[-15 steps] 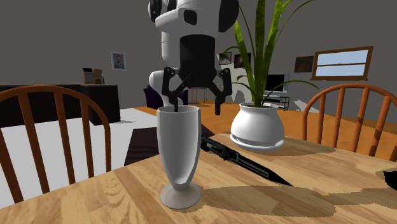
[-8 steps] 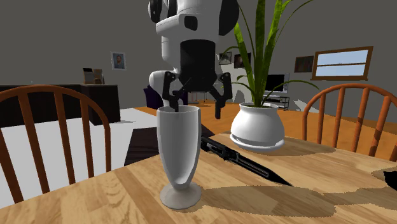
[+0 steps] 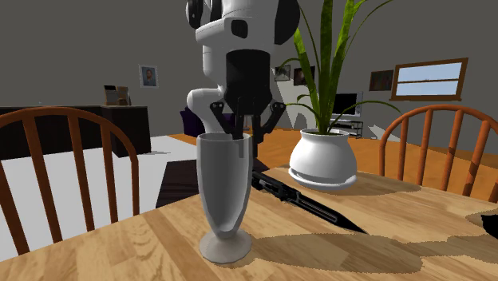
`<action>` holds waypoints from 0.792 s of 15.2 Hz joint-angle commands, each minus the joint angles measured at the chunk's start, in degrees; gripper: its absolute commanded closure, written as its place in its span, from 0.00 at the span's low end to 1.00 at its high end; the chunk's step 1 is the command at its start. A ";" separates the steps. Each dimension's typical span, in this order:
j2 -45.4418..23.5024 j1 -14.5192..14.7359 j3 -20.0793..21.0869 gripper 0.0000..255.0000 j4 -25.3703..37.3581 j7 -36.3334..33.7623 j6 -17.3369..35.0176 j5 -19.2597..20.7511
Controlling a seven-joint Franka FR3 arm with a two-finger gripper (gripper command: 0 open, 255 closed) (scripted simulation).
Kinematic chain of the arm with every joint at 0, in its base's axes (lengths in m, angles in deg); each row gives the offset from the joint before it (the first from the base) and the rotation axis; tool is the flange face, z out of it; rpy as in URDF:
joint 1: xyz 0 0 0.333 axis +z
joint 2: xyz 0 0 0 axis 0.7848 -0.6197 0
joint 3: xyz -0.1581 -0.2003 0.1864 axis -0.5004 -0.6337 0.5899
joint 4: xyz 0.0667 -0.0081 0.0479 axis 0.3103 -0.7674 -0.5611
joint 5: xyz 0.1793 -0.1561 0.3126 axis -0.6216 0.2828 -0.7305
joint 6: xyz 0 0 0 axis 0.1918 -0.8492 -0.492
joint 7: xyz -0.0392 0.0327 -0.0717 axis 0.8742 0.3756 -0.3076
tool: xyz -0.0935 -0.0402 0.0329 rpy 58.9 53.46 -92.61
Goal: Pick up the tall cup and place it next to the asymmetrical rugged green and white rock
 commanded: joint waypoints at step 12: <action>2.30 0.04 0.02 1.00 4.34 -0.05 -6.64 0.18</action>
